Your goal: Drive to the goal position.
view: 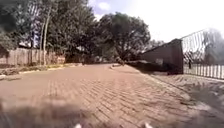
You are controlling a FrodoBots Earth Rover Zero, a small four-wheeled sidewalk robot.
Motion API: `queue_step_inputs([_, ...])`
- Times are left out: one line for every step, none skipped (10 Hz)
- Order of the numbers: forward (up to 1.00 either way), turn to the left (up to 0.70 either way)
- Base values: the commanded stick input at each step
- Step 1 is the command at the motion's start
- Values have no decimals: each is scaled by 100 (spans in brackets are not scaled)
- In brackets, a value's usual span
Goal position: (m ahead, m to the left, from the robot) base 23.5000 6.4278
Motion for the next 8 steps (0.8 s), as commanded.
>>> queue_step_inputs([70, 0])
queue_step_inputs([70, 0])
queue_step_inputs([70, 0])
queue_step_inputs([70, 0])
queue_step_inputs([70, 0])
queue_step_inputs([70, 0])
queue_step_inputs([70, 0])
queue_step_inputs([70, 0])
